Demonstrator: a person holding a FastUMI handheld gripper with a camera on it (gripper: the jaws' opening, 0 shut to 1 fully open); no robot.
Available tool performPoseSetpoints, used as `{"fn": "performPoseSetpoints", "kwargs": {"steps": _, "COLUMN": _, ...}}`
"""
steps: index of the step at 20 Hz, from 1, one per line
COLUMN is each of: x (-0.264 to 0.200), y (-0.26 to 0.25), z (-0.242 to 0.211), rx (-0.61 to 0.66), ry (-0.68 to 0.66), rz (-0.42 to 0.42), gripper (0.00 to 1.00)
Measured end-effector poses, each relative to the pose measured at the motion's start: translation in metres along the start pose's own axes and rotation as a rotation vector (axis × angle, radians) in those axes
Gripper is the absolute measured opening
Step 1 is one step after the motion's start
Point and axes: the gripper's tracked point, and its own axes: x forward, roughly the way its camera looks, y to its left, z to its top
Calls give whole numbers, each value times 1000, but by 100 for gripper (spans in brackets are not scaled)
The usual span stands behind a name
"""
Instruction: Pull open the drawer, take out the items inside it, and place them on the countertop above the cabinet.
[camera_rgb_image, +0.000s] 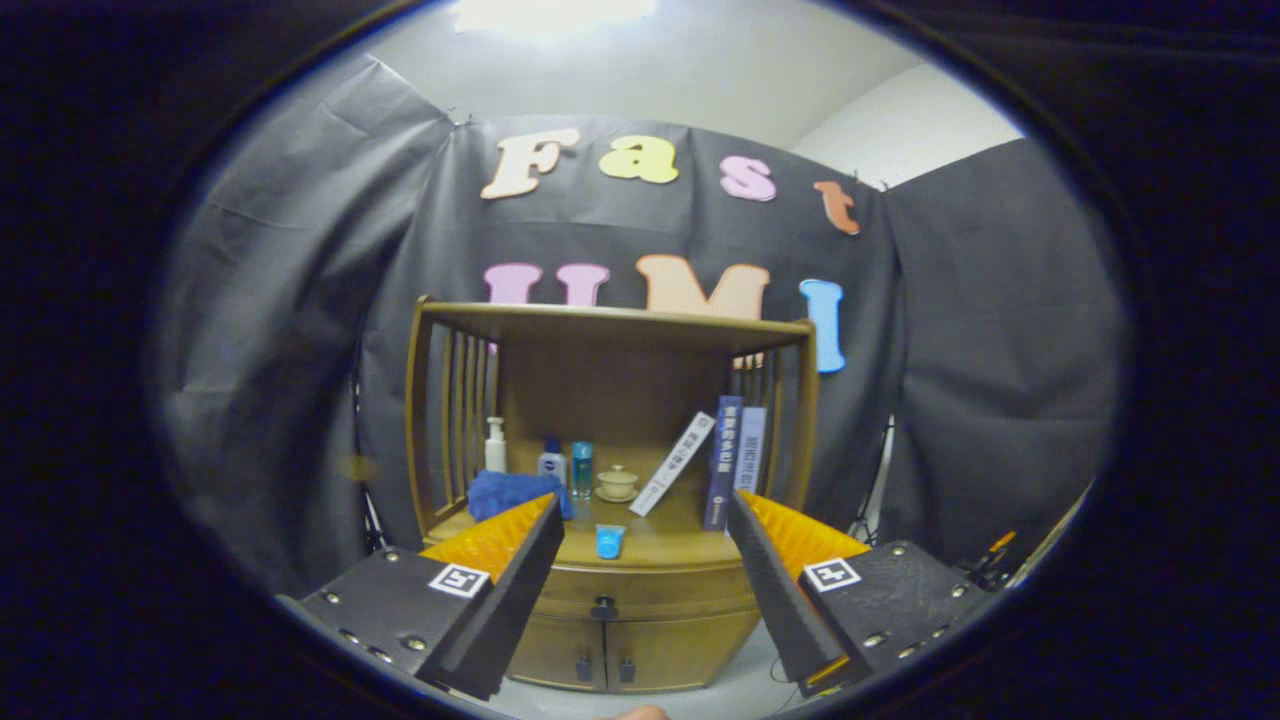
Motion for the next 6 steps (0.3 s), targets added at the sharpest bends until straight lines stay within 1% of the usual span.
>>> {"fn": "performPoseSetpoints", "kwargs": {"steps": 3, "x": -29, "y": -26, "z": 5, "rx": 0, "ry": -1, "rz": -66, "gripper": 98}}
{"fn": "performPoseSetpoints", "kwargs": {"steps": 6, "x": -48, "y": -41, "z": 11, "rx": 4, "ry": -17, "rz": -93, "gripper": 98}}
